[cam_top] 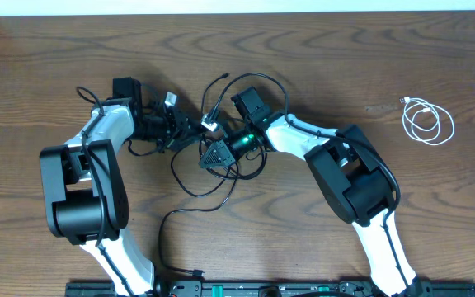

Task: Untangle cables

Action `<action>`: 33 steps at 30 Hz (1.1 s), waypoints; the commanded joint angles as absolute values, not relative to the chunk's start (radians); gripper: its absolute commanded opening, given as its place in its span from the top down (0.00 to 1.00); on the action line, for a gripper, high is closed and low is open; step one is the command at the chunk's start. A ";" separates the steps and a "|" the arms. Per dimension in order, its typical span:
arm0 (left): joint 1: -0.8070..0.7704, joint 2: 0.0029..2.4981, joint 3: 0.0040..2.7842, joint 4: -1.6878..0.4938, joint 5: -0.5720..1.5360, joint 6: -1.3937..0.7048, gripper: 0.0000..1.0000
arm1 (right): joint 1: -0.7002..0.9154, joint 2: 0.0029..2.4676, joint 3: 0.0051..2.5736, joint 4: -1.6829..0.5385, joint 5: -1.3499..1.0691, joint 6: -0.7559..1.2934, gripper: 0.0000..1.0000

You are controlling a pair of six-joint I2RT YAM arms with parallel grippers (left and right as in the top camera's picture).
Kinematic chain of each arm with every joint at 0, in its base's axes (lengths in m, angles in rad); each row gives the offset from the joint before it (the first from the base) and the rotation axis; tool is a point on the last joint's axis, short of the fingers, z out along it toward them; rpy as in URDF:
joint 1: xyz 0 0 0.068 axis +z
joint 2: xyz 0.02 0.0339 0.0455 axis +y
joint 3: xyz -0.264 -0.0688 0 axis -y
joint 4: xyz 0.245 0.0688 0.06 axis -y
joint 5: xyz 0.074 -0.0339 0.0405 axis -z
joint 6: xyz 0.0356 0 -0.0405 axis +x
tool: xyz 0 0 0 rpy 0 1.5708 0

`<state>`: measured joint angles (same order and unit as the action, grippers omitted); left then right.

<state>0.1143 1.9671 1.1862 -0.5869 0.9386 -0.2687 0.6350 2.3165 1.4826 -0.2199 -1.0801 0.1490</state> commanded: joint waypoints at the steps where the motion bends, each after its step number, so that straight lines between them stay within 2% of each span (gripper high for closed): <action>1: 0.116 1.967 1.184 -0.601 0.754 -0.259 0.46 | 0.632 2.327 1.478 -0.212 -1.087 0.145 0.99; 5: 0.116 1.967 1.184 -0.620 0.668 -0.260 0.35 | 0.625 2.327 1.478 -0.155 -1.087 0.216 0.99; 10: 0.115 1.967 1.184 -0.620 0.668 -0.260 0.33 | 0.601 2.327 1.478 -0.018 -1.134 0.354 0.99; 18: 0.115 1.967 1.184 -0.620 0.662 -0.260 0.32 | 0.577 2.327 1.478 0.320 -1.212 0.621 0.99; 19: 0.115 1.967 1.184 -0.620 0.657 -0.260 0.27 | 0.576 2.327 1.478 0.367 -1.212 0.655 0.99; 23: 0.115 1.967 1.184 -0.620 0.639 -0.264 0.21 | 0.574 2.327 1.478 0.480 -1.208 0.725 0.99; 27: 0.134 1.965 1.185 -0.620 0.701 -0.263 0.00 | 0.567 2.327 1.478 0.459 -1.188 0.739 0.99; 33: 0.221 1.965 1.185 -0.623 0.868 -0.263 0.02 | 0.566 2.327 1.478 0.299 -1.136 0.636 0.99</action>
<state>0.1745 1.9549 1.1988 -0.6147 0.7685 -0.2848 0.5743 2.3169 1.4696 0.3397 -1.2076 0.6884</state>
